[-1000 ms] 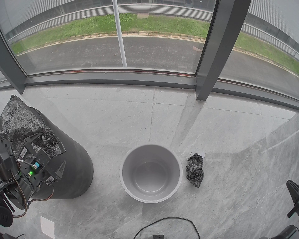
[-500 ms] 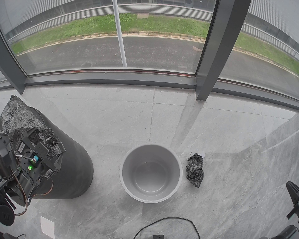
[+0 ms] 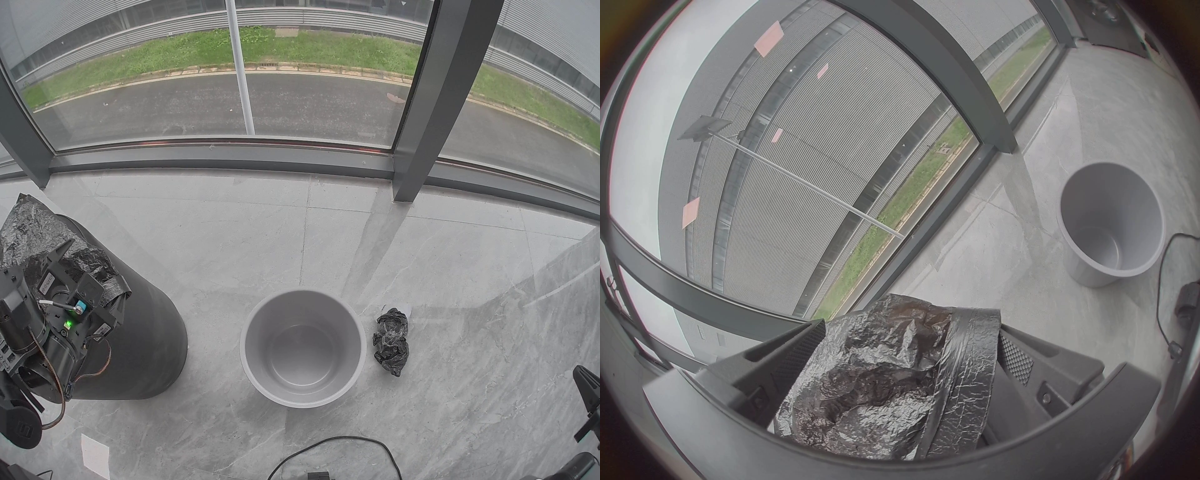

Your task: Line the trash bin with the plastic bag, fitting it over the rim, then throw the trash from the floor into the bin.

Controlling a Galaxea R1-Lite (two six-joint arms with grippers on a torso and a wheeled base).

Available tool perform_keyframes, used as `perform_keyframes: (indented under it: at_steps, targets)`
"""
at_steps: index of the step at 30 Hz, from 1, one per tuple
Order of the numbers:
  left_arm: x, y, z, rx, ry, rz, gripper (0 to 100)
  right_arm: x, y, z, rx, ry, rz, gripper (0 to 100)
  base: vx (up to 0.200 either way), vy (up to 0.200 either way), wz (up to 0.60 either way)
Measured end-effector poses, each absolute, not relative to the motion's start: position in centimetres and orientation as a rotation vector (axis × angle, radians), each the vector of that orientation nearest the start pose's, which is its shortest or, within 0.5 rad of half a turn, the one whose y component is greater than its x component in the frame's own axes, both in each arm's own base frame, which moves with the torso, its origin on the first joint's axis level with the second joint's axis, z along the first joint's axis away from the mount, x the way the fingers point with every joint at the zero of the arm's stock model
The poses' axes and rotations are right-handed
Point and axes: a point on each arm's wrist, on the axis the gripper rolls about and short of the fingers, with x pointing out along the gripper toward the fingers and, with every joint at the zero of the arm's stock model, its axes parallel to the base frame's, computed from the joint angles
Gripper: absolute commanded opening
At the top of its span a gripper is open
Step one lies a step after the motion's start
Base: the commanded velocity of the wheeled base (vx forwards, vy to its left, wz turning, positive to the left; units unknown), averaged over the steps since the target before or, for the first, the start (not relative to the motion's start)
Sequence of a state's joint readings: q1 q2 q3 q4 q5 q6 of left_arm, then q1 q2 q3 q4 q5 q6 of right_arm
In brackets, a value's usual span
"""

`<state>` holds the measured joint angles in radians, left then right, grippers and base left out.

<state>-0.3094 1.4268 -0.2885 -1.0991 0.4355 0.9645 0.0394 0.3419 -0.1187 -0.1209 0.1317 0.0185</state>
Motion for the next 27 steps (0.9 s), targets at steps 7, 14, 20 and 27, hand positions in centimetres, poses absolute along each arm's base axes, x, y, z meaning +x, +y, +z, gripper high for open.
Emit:
perform_keyframes:
  at_steps: [7, 14, 20, 27]
  targets:
    - [20.0, -4.9, 16.2, 0.99, 0.132, 0.121, 100, 0.5, 0.3, 12.5, 0.023, 0.1, 0.17, 0, 0.0, 0.0, 0.0]
    - [20.6, -4.2, 16.7, 0.983, 0.118, 0.176, 0, 0.5, 0.3, 12.3, 0.023, 0.102, 0.17, 0, 0.0, 0.0, 0.0]
    - [21.0, -4.2, 17.0, 0.976, 0.1, 0.194, 0, 0.5, 0.3, 12.2, 0.023, 0.103, 0.17, 0, 0.0, 0.0, 0.0]
    - [21.1, -4.2, 16.9, 0.965, 0.103, 0.192, 0, 0.5, 0.3, 12.1, 0.023, 0.104, 0.17, 0, 0.0, 0.0, 0.0]
